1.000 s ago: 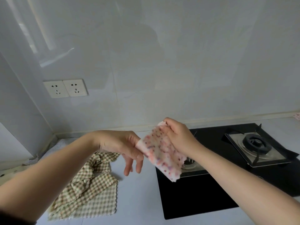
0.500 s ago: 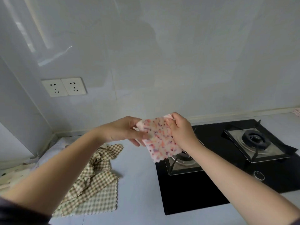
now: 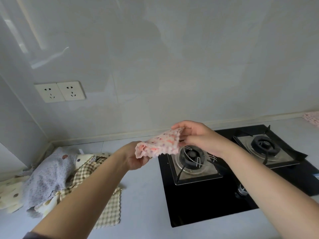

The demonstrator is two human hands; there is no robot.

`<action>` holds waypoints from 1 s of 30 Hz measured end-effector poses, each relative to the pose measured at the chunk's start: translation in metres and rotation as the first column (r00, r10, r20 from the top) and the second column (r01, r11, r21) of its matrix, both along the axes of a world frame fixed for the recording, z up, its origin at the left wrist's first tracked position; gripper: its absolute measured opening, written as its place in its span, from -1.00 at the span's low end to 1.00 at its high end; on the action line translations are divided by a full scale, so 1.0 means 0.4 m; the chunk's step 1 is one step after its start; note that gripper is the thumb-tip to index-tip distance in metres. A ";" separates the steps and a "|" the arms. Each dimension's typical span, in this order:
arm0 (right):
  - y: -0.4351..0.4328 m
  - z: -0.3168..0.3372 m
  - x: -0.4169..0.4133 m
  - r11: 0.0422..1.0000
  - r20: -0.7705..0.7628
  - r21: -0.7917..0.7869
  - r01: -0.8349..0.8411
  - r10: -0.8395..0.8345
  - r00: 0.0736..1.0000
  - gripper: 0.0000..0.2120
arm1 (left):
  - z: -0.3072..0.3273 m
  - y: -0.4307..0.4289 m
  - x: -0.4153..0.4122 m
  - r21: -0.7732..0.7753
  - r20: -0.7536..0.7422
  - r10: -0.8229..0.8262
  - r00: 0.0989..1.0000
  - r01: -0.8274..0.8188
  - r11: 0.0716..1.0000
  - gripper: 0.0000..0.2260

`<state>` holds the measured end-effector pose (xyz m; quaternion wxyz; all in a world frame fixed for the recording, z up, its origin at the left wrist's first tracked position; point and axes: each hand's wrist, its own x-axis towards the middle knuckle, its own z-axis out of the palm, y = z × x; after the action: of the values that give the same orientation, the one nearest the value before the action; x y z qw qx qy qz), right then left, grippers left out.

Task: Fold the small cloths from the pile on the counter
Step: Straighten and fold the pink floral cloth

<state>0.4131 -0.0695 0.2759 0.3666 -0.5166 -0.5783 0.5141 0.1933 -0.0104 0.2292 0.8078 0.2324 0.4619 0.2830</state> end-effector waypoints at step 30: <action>-0.008 0.021 0.046 0.964 0.514 0.219 -0.153 0.019 0.857 -0.69 | 0.039 -0.060 -0.020 0.694 -0.672 0.186 0.717 0.697 -0.180 -0.73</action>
<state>0.4316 -0.0727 0.2843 0.2405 -0.5560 -0.7377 0.2981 0.1851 -0.0344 0.2447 0.2110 0.9139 0.2438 0.2465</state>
